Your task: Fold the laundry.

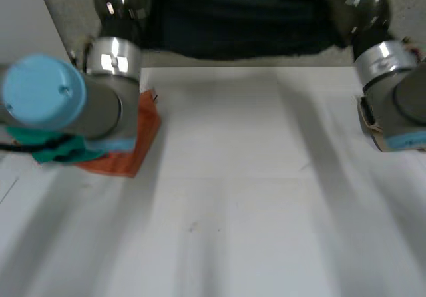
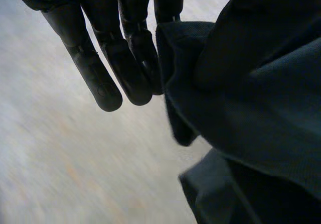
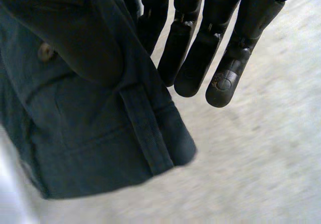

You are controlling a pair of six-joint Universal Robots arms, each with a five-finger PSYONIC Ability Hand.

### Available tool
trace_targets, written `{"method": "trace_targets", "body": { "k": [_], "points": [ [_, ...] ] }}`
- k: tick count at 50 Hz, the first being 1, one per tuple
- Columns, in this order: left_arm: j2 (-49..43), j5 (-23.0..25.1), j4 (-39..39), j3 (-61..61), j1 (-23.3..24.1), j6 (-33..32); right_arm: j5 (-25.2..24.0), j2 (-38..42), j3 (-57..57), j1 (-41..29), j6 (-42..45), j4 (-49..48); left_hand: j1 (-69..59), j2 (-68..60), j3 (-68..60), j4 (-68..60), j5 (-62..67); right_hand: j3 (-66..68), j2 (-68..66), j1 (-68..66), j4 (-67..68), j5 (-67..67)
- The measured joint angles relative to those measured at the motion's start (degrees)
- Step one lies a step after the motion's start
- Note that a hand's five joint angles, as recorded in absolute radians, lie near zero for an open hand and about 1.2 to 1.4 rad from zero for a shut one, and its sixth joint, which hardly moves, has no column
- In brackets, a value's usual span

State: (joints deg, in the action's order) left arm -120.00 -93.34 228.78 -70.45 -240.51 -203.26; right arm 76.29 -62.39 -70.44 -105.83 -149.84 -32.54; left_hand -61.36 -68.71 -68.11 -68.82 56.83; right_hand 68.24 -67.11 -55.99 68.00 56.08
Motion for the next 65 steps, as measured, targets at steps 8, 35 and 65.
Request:
{"method": "trace_targets", "body": {
  "k": [8, 35, 65],
  "points": [
    [-4.94, 0.99, -8.55, -11.73, 0.45, -0.60, 0.00, 6.96, -5.29, -2.93, 1.25, 6.80, 0.00, 0.00, 0.00, 0.00, 0.56, 0.00, 0.00, -0.48, 0.00, 0.13],
    [14.52, 0.57, -39.51, -34.55, 1.75, -0.70, 3.04, -8.91, -20.57, -1.79, 13.18, 53.35, 0.00, -0.01, 0.00, 0.00, 0.86, 0.00, -0.84, -0.86, 0.00, 0.14],
    [24.74, 0.51, -55.35, -34.89, 6.28, 0.00, -3.46, -20.87, -33.20, 4.14, 19.38, 56.66, 32.34, 39.29, 38.50, 39.65, -37.63, -27.79, 24.75, 20.17, -27.65, -25.28]
  ]
}}
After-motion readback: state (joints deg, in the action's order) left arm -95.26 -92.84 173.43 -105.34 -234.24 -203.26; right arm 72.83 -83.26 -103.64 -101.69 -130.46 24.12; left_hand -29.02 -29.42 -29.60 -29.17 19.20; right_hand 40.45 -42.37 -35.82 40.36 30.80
